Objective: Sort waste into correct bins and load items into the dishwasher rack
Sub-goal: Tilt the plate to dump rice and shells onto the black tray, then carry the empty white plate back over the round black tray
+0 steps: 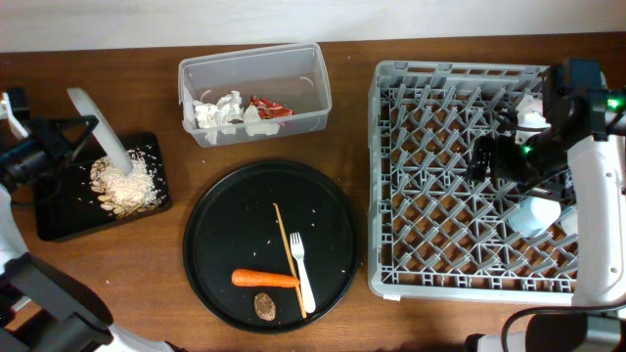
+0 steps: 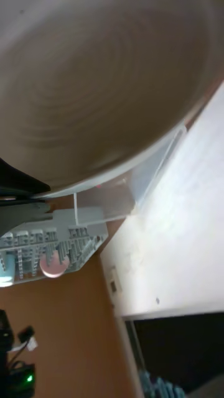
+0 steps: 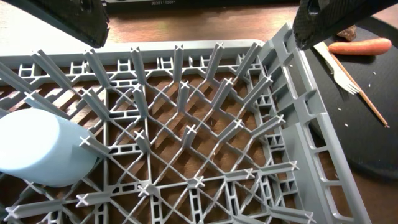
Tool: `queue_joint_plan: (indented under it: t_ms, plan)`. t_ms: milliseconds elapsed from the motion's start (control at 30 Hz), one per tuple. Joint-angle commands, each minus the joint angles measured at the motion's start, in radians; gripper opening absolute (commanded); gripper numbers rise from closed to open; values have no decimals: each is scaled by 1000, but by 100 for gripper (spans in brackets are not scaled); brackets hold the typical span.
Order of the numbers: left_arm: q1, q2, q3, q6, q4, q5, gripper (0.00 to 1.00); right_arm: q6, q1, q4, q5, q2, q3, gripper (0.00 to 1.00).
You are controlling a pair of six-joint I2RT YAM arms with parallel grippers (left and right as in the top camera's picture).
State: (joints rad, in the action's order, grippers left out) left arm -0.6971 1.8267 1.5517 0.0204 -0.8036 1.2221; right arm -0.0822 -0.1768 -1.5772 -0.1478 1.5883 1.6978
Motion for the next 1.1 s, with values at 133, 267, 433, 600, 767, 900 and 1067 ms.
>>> queue_joint_plan:
  t_ms: [133, 267, 433, 600, 767, 900, 1067]
  plan:
    - [-13, -26, 18, -26, 3, 127, 0, 0, 0, -12, 3, -17, 0, 98]
    - [-13, -26, 18, 37, -8, -9, 0, 0, 0, -13, 3, -17, 0, 98]
    - [16, -54, 18, -32, -110, -22, 0, 0, 0, -13, 3, -17, 0, 99]
    - [191, -174, 18, -175, -332, -187, 0, 0, 0, -13, 3, -17, 0, 98]
    - [547, -273, 18, -182, -483, -556, 0, 0, 0, -12, 3, -17, 0, 98]
    - [877, -261, -51, -72, -445, -862, 0, 0, 0, -13, 2, -17, 0, 98]
    - [1213, -161, -227, 71, -238, -1050, 0, 0, 0, -15, 2, -17, 0, 99]
